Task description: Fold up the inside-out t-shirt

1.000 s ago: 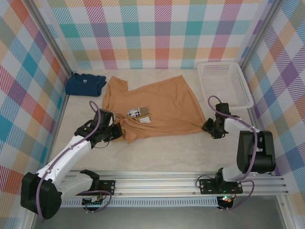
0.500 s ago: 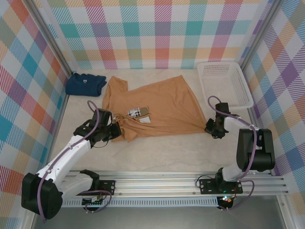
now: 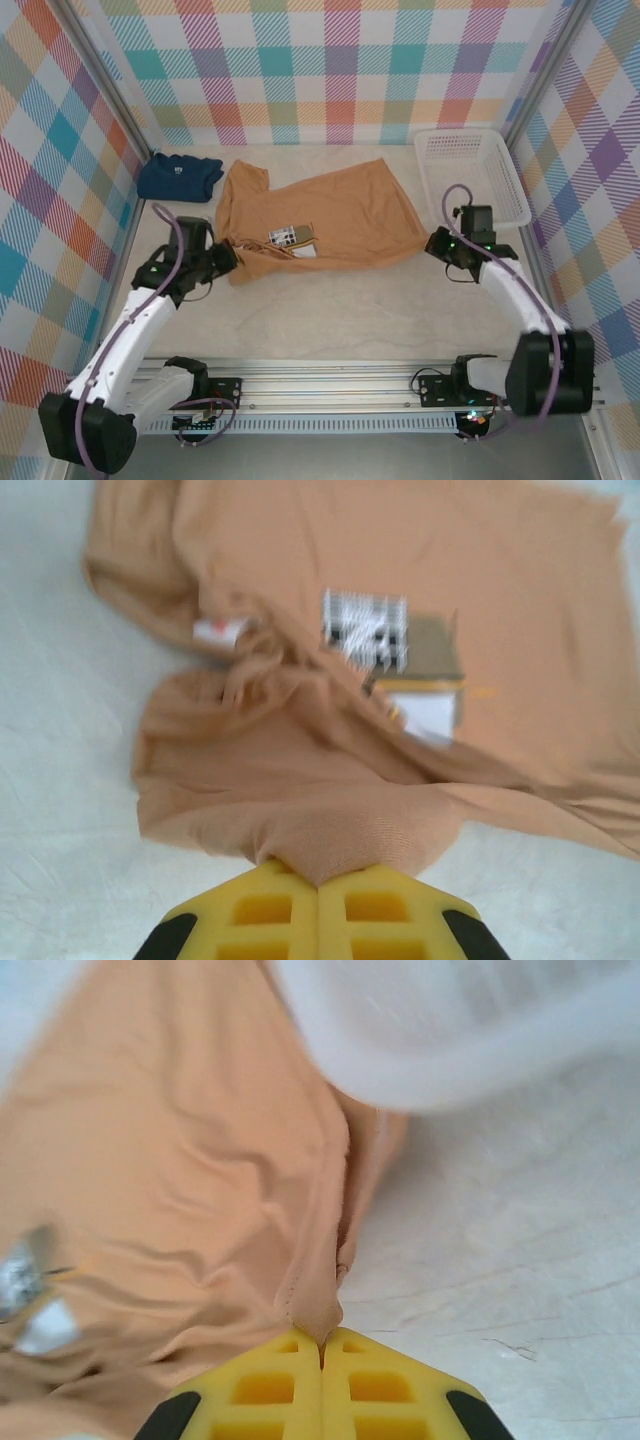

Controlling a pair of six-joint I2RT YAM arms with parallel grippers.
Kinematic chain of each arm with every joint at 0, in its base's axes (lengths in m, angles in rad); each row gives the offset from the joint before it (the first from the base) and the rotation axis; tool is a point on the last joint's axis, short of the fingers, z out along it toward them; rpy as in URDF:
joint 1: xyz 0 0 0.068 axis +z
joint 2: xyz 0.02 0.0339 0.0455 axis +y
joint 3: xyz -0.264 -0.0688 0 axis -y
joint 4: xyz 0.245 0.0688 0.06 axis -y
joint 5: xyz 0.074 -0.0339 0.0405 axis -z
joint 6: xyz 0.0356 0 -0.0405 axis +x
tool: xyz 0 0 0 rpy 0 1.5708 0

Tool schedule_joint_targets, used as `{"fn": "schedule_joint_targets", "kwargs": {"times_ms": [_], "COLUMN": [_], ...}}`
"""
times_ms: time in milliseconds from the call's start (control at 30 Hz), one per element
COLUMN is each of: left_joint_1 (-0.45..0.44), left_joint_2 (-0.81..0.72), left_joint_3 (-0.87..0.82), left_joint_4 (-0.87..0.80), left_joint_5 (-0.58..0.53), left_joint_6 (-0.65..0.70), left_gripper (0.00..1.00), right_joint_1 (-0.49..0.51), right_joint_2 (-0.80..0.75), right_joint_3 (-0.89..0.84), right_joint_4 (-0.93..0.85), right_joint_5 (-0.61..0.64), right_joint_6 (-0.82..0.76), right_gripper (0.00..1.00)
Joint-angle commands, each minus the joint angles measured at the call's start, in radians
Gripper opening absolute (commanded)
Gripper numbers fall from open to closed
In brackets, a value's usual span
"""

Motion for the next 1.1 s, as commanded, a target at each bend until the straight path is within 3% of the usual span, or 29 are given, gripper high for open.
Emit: {"fn": "schedule_joint_targets", "kwargs": {"times_ms": [0,267,567,767,900,1067], "left_joint_1": [0.046,0.055,0.054,0.054,0.054,0.087], "left_joint_2": [-0.077,-0.144,-0.066,0.129,0.285,0.537], "left_joint_3": [0.194,0.642,1.108,1.320,1.344,1.308], "left_joint_4": [-0.052,-0.141,-0.271,-0.289,-0.238,-0.152], "left_joint_5": [-0.098,-0.229,-0.392,-0.448,-0.491,-0.455], "left_joint_6": [0.079,0.182,0.335,0.401,0.442,0.428], "left_gripper": [0.00,0.00,0.00,0.00,0.00,0.00], "right_joint_1": [0.002,0.002,0.002,0.001,0.002,0.002], "right_joint_2": [-0.155,-0.359,-0.409,-0.367,-0.286,-0.092], "right_joint_3": [0.116,0.493,0.809,0.845,0.792,0.694], "right_joint_4": [-0.079,-0.244,-0.406,-0.389,-0.313,-0.136], "right_joint_5": [-0.052,-0.009,0.065,0.113,0.129,0.146], "right_joint_6": [-0.048,-0.107,-0.181,-0.206,-0.208,-0.206], "right_gripper": [0.00,0.00,0.00,0.00,0.00,0.00]}}
